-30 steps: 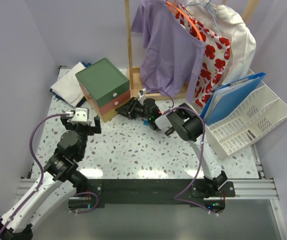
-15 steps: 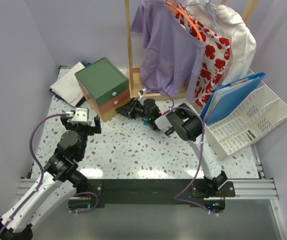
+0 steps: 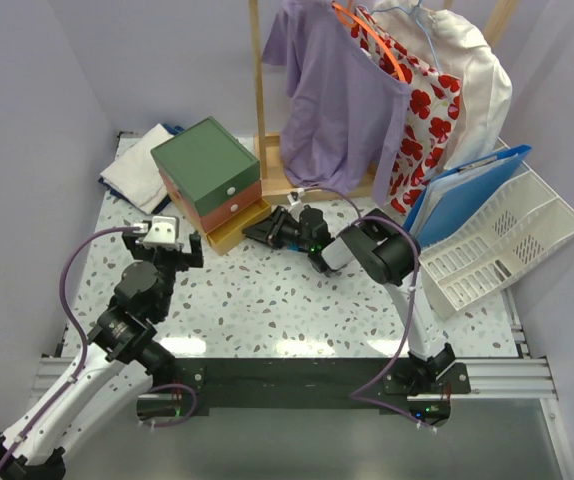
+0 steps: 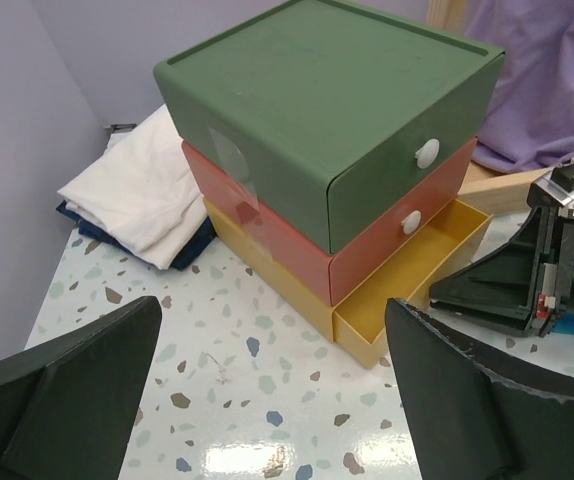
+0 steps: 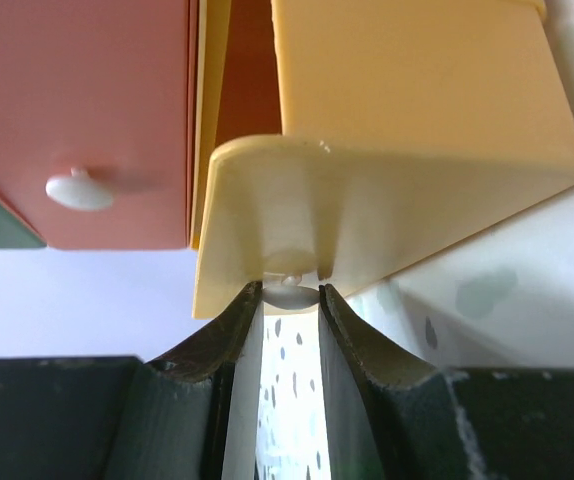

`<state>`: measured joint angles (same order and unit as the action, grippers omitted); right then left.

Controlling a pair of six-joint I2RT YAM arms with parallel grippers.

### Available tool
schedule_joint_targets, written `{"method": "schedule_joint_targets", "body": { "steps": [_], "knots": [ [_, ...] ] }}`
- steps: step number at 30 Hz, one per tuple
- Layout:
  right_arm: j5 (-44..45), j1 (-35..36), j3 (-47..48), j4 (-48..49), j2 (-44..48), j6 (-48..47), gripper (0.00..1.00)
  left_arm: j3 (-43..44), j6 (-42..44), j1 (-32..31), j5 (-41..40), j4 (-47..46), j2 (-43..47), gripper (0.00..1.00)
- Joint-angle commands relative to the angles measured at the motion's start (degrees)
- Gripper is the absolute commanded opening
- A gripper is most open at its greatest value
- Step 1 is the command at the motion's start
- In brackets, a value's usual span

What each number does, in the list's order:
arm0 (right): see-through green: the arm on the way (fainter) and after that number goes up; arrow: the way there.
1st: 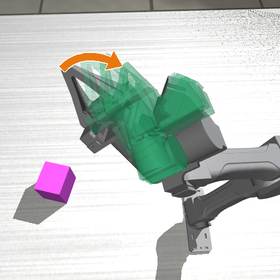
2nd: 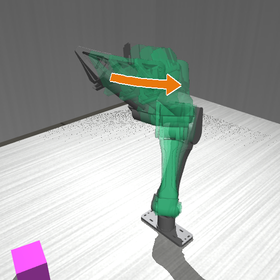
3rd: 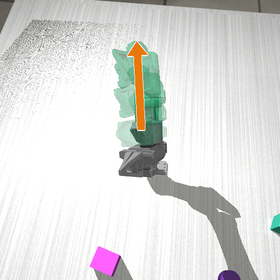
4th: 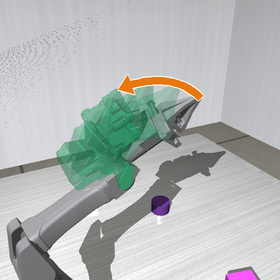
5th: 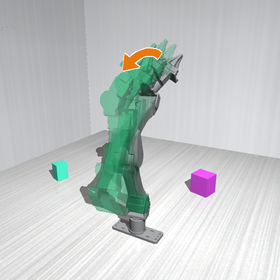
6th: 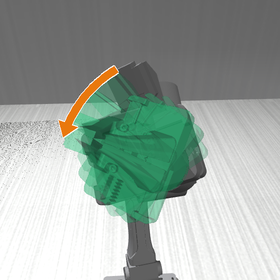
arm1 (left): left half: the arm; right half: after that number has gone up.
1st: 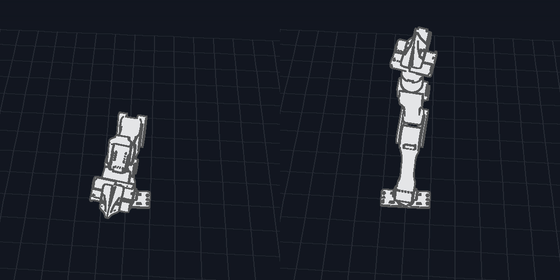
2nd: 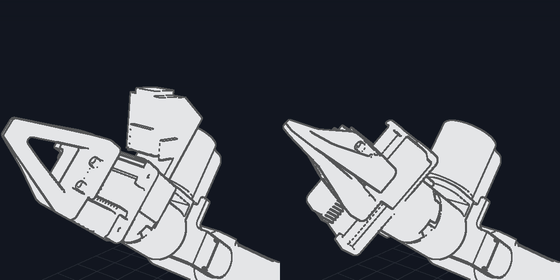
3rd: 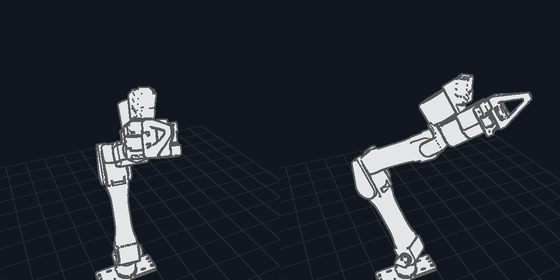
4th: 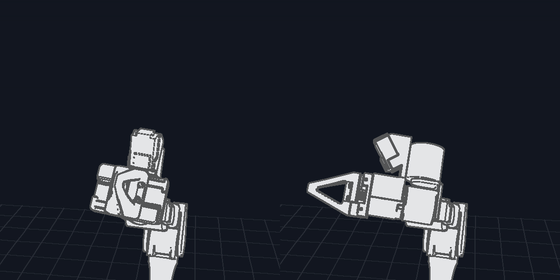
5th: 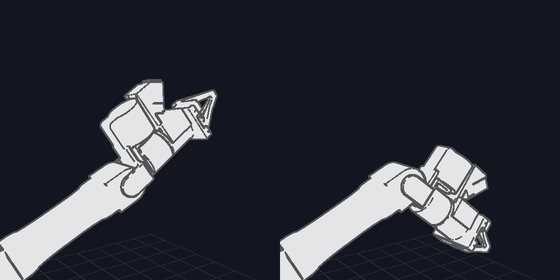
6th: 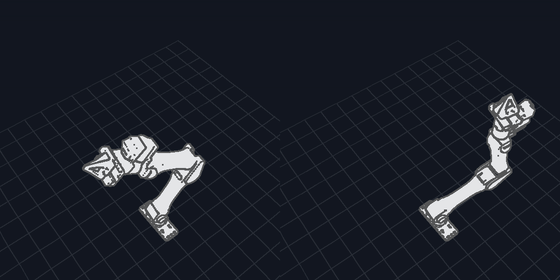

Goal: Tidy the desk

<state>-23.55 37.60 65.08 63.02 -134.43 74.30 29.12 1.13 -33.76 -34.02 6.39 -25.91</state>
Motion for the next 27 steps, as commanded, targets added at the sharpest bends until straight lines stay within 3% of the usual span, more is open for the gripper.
{"method": "schedule_joint_targets", "body": {
  "steps": [1,8,12,14,16,20,24,27],
  "knots": [
    [0.53,-1.57,-4.25,1.93,4.52,-1.79,0.07,1.02,-0.25,0.45,1.41,-2.97,-1.42,1.0],
    [-1.85,-1.92,-11.99,1.49,9.01,-4.25,0.11,0.76,-0.33,0.36,2.12,-3.49,-0.63,1.0],
    [-4.04,-2.18,-11.47,-0.71,10.24,-6.54,0.45,0.94,-0.6,0.45,2.91,-3.32,-0.89,1.0],
    [-5.54,-2.27,-11.38,-1.41,11.29,-7.94,0.54,1.02,-0.69,0.45,3.26,-3.14,-0.72,1.0],
    [-6.85,-2.19,-11.64,-4.9,14.09,-11.61,0.61,1.11,-0.69,0.45,3.96,-3.14,-0.54,1.0],
    [-12.55,-2.89,-13.92,-9.05,20.51,-16.28,0.63,1.11,-0.69,0.45,5.89,-3.49,0.24,1.0],
    [-17.31,-2.98,-13.32,-24.22,27.9,-27.08,0.68,1.37,-2.25,0.36,10.27,-3.76,0.16,1.0],
    [-23.52,-2.98,-9.02,-41.44,31.68,-39.72,0.69,1.72,-2.71,0.45,14.13,-4.02,0.16,1.0]
  ]
}}
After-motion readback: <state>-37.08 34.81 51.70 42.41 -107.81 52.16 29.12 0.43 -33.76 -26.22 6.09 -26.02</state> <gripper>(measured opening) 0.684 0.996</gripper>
